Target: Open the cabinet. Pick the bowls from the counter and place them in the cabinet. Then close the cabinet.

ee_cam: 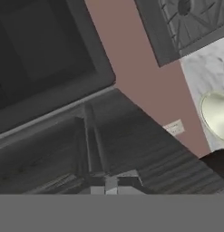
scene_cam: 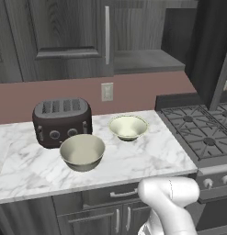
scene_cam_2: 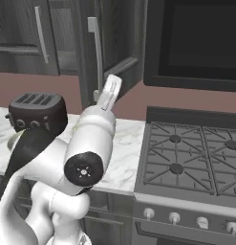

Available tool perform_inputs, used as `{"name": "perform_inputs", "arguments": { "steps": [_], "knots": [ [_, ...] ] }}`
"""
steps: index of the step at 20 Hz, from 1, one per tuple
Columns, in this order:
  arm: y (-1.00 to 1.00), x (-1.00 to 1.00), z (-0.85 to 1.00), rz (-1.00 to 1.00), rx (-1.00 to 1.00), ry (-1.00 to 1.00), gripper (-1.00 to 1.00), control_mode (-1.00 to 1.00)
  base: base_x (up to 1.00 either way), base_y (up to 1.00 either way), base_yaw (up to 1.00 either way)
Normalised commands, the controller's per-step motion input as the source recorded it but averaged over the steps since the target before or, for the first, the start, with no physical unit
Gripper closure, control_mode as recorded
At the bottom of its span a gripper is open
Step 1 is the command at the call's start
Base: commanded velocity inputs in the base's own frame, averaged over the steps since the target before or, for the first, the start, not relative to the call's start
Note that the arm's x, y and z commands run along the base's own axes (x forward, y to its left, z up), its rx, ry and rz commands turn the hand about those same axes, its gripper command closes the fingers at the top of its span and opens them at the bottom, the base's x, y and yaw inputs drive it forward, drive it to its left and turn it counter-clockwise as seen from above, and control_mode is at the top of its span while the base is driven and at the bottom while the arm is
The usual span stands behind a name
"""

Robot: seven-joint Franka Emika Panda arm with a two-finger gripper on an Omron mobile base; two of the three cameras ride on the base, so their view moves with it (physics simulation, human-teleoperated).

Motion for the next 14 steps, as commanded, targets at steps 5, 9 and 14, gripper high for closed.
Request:
{"name": "perform_inputs", "arguments": {
  "steps": [5,9,14],
  "knots": [
    [-0.49,-1.00,0.21,-0.05,0.18,-0.20,-1.00,-1.00,0.00,0.00,0.00],
    [0.22,-1.00,0.24,-0.04,-0.01,-0.25,-1.00,-1.00,0.00,0.00,0.00],
    [1.00,-0.58,0.08,-0.08,-0.27,-0.07,-1.00,-1.00,0.00,0.00,0.00]
  ]
}}
